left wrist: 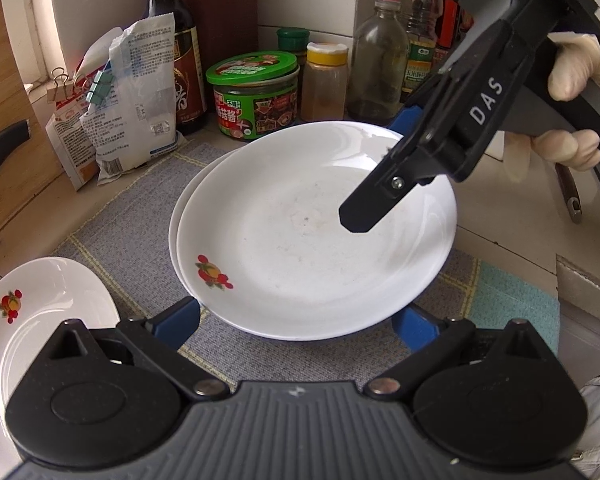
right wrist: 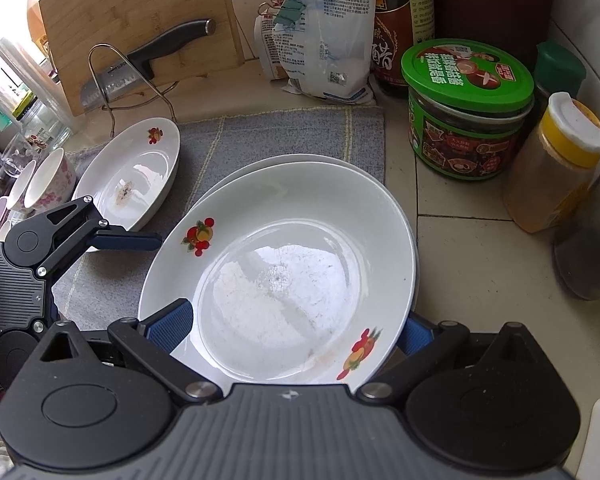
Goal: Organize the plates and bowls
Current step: 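Lower the plate onto the placed plate and open both tools, then move both tools to the rim of the stained plate by the knife, then close both tools on the stained plate rim and lift it, then carry the stained plate with both tools toward the plate stack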
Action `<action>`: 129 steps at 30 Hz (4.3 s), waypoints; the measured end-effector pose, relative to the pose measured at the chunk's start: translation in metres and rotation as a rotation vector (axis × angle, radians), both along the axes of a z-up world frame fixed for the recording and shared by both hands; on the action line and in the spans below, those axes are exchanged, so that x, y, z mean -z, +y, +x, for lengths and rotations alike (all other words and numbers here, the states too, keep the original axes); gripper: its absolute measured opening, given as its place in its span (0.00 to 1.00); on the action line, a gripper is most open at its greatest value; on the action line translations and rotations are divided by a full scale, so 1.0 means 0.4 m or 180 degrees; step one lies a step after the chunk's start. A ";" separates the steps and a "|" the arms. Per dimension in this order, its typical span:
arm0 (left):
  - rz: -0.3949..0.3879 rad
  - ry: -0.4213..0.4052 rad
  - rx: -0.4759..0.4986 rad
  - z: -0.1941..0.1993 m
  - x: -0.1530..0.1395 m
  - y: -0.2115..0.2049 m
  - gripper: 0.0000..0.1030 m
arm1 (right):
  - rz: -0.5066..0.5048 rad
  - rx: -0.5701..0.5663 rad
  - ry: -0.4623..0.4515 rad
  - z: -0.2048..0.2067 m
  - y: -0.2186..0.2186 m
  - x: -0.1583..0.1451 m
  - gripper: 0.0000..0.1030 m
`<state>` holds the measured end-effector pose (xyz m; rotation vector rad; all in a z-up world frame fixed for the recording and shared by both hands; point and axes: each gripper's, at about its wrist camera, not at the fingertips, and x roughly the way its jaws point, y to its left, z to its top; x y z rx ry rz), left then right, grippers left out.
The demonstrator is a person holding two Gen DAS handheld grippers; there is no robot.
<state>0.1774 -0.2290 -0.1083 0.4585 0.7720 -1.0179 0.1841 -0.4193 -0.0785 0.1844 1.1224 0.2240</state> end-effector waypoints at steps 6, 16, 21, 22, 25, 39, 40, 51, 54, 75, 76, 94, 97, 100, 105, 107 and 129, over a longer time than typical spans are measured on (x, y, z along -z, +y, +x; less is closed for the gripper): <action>-0.0032 0.0078 -0.0078 0.001 -0.001 0.000 0.98 | -0.0164 -0.0007 0.0042 0.001 0.019 -0.001 1.00; -0.0089 0.0109 -0.0195 -0.014 0.005 0.003 0.98 | -0.0579 -0.0050 0.0088 -0.006 0.048 0.007 1.00; -0.0184 0.0072 -0.0317 -0.015 -0.008 0.023 0.98 | -0.0757 -0.0084 -0.0013 -0.028 0.059 -0.001 1.00; -0.0188 0.0048 -0.0372 -0.017 -0.013 0.031 0.98 | -0.0795 -0.0099 -0.0071 -0.034 0.063 -0.007 1.00; -0.0180 -0.0034 -0.0521 -0.027 -0.027 0.054 0.99 | -0.0867 -0.0153 -0.0280 -0.052 0.076 -0.028 1.00; -0.0018 -0.0088 -0.1680 -0.069 -0.055 0.258 0.99 | -0.0450 -0.0571 -0.0916 -0.039 0.177 -0.064 1.00; 0.0000 -0.0082 -0.1738 -0.069 -0.050 0.273 0.99 | -0.0432 -0.0588 -0.0923 -0.033 0.189 -0.061 1.00; -0.0025 0.0161 -0.2063 -0.037 0.047 0.390 0.99 | -0.0517 -0.0677 -0.0789 -0.022 0.306 -0.056 1.00; -0.0051 0.0162 -0.2024 -0.031 0.058 0.394 0.99 | -0.0576 -0.0680 -0.0765 -0.019 0.325 -0.062 1.00; -0.0103 -0.0145 -0.1638 0.053 0.076 0.369 1.00 | -0.0522 -0.0799 -0.0504 0.128 0.418 -0.017 1.00; -0.0111 -0.0151 -0.1624 0.055 0.077 0.369 1.00 | -0.0519 -0.0821 -0.0486 0.139 0.421 -0.012 1.00; -0.0191 -0.0230 -0.1621 0.045 0.081 0.375 1.00 | -0.0293 -0.1178 -0.0078 0.380 0.438 0.092 1.00; -0.0199 -0.0241 -0.1620 0.040 0.082 0.376 1.00 | -0.0175 -0.1204 -0.0058 0.397 0.439 0.101 1.00; -0.0202 -0.0244 -0.1620 0.037 0.081 0.376 1.00 | -0.0053 -0.1292 -0.0043 0.412 0.446 0.099 1.00; -0.0212 -0.0255 -0.1604 0.031 0.080 0.379 1.00 | 0.0067 -0.1409 -0.0031 0.441 0.459 0.098 1.00; -0.0209 -0.0256 -0.1593 0.029 0.079 0.379 1.00 | 0.0102 -0.1421 -0.0035 0.453 0.464 0.098 1.00; -0.0260 -0.0319 -0.1503 0.004 0.079 0.383 1.00 | 0.0212 -0.1613 0.0342 0.522 0.487 0.095 1.00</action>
